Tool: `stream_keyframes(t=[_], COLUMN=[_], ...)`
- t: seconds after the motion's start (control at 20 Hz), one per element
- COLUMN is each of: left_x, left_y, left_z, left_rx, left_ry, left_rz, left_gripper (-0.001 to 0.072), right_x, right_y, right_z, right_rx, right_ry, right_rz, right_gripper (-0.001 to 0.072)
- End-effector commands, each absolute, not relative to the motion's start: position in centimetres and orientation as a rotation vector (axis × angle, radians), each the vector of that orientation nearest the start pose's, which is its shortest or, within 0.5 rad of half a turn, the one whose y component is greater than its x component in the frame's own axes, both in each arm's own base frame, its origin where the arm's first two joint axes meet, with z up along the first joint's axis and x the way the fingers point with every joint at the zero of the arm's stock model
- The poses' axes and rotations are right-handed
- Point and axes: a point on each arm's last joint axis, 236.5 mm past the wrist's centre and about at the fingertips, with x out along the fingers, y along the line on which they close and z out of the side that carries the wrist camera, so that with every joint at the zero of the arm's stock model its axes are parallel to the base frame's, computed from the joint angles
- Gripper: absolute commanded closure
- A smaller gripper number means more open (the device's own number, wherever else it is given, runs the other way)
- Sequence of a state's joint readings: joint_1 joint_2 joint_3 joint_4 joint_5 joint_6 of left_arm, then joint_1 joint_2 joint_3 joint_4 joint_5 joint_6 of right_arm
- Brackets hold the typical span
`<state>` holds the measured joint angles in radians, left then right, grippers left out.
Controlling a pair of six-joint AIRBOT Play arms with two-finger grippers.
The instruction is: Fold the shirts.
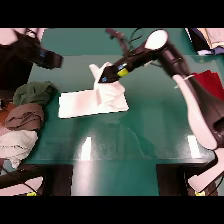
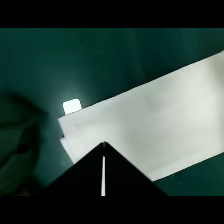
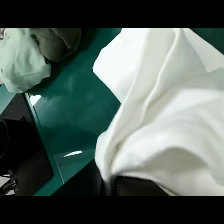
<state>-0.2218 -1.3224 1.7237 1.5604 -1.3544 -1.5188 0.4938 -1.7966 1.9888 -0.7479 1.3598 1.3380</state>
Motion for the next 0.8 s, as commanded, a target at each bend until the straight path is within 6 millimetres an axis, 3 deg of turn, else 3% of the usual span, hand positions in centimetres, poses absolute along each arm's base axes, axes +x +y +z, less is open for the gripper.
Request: stream_keyframes(t=[0.0,0.15,0.25,0.45,0.75], left_x=[40.5,39.1,38.5,38.0,37.7], left_y=[-6.3,-5.9,-5.8,-5.7,-5.7], left_z=[23.7,25.0,24.9,24.5,24.3], left_rx=[0.163,0.181,0.185,0.186,0.187], left_ry=[0.846,0.830,0.848,0.876,0.889], left_rz=[-0.155,-0.161,-0.163,-0.163,-0.163], left_gripper=[0.0675,0.0675,0.0674,0.0674,0.0674], right_x=[36.8,36.7,36.2,36.1,37.1], right_y=[44.2,46.8,48.3,51.0,52.2], right_z=[9.8,6.9,6.2,7.1,9.8], right_rx=[0.145,0.167,0.166,0.182,0.280], right_ry=[1.145,1.148,1.140,1.060,0.977], right_rz=[1.195,1.176,1.186,1.198,1.197], right_gripper=[0.0693,0.0693,0.0693,0.0693,0.0693])
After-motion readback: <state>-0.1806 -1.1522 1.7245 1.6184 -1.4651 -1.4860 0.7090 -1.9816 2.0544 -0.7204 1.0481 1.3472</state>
